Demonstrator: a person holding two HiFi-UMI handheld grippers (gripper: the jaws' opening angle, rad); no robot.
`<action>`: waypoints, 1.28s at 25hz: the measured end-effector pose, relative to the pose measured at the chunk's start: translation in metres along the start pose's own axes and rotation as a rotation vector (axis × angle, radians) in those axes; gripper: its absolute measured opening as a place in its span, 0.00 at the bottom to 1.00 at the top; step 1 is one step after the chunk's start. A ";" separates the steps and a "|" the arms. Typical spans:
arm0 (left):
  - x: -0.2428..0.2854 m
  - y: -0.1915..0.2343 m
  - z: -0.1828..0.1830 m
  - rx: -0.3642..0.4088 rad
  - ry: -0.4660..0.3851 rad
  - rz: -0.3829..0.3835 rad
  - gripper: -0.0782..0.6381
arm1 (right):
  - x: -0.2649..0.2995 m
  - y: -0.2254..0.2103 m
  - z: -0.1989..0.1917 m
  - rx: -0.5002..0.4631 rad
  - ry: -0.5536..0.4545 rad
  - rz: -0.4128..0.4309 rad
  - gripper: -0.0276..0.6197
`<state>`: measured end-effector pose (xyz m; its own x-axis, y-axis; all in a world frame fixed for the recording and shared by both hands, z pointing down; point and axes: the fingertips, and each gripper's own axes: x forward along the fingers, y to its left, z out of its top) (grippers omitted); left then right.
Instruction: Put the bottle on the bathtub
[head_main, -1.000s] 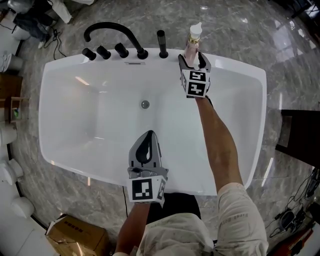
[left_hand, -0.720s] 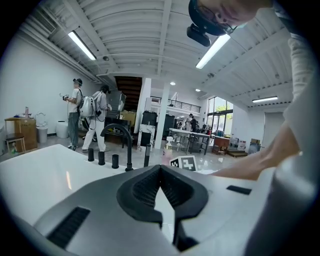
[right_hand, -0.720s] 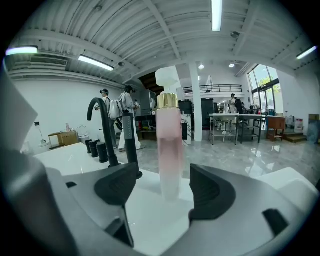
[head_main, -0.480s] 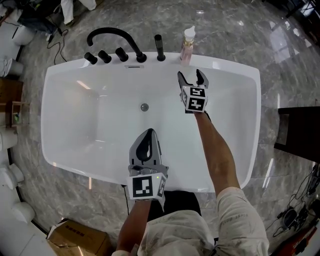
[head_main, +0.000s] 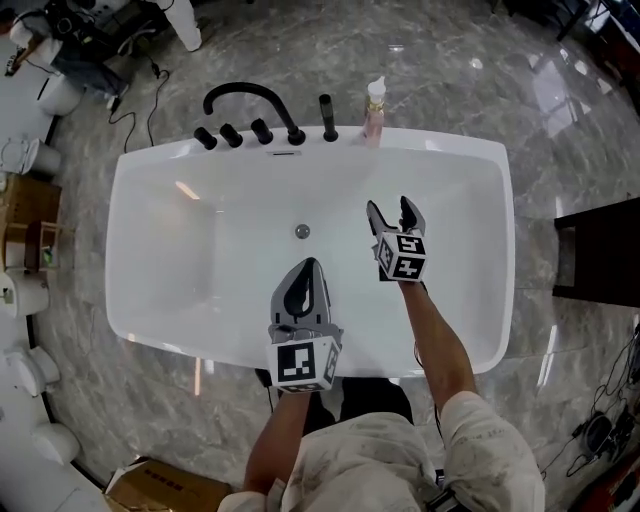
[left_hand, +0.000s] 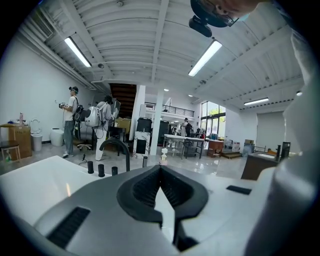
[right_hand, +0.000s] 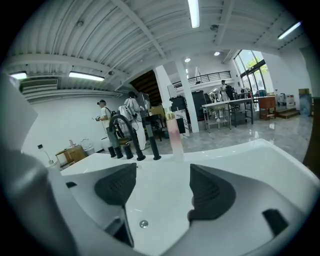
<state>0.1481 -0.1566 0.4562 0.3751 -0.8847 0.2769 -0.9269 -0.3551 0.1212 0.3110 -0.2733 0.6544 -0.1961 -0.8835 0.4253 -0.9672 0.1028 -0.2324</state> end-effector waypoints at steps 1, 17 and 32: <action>-0.006 0.001 0.003 0.007 0.001 -0.007 0.11 | -0.015 0.007 0.002 -0.009 -0.007 0.003 0.50; -0.096 0.077 0.053 0.038 0.019 -0.107 0.11 | -0.201 0.172 0.051 -0.080 -0.064 0.019 0.50; -0.161 0.159 0.152 0.160 -0.156 -0.143 0.11 | -0.279 0.297 0.183 -0.217 -0.322 0.014 0.50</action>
<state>-0.0608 -0.1164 0.2859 0.5077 -0.8537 0.1159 -0.8591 -0.5118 -0.0068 0.1076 -0.0802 0.3067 -0.1822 -0.9761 0.1188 -0.9832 0.1797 -0.0314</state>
